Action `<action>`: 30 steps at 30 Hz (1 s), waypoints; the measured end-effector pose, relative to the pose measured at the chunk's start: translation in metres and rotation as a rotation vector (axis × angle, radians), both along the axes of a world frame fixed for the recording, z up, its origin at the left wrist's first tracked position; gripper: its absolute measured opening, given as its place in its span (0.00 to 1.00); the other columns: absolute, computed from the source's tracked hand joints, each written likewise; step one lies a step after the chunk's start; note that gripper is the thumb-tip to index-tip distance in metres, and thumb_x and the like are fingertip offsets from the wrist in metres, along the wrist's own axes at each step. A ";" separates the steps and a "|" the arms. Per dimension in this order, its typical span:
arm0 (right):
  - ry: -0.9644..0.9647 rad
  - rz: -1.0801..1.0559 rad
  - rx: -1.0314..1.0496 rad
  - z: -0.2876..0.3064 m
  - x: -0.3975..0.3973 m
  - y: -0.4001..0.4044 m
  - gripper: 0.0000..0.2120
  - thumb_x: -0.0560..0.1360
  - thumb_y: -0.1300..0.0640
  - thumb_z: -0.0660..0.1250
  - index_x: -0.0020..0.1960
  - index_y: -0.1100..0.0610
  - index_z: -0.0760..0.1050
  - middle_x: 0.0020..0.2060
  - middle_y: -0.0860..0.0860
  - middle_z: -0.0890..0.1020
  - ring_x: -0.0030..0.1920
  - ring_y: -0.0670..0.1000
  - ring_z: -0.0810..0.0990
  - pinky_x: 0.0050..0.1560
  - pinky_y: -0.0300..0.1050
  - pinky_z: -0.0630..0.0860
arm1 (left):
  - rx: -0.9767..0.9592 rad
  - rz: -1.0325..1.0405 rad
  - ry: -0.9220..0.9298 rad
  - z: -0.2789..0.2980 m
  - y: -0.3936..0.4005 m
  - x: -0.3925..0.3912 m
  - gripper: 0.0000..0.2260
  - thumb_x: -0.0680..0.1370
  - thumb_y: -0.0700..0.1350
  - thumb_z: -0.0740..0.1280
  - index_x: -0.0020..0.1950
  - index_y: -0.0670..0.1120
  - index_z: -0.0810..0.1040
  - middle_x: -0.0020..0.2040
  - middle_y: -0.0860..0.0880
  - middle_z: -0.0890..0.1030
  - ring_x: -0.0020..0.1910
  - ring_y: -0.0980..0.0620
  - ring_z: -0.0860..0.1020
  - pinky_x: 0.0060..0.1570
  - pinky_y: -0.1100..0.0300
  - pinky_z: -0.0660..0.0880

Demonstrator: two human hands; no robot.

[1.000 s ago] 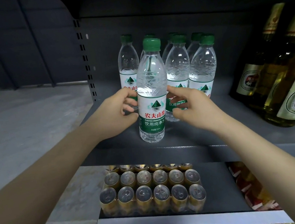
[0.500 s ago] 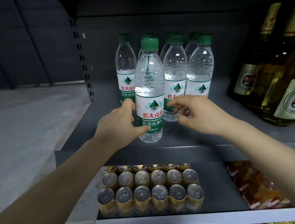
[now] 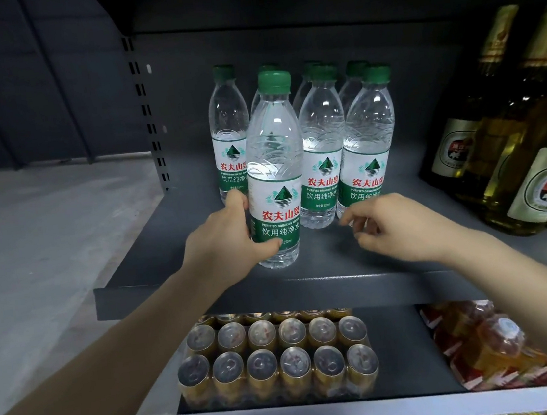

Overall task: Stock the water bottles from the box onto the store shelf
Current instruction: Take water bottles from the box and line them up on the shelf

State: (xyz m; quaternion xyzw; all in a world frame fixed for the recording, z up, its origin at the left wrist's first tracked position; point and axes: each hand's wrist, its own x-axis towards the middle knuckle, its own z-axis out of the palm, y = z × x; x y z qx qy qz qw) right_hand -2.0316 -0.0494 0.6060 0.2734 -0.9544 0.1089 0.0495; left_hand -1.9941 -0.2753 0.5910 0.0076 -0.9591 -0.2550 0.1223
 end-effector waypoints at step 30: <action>-0.036 -0.029 -0.063 -0.010 -0.004 0.019 0.15 0.70 0.60 0.65 0.55 0.50 0.77 0.37 0.44 0.79 0.39 0.47 0.77 0.49 0.44 0.75 | 0.166 0.039 0.054 -0.024 0.013 -0.051 0.24 0.69 0.53 0.73 0.54 0.46 0.64 0.51 0.49 0.80 0.47 0.46 0.80 0.48 0.48 0.76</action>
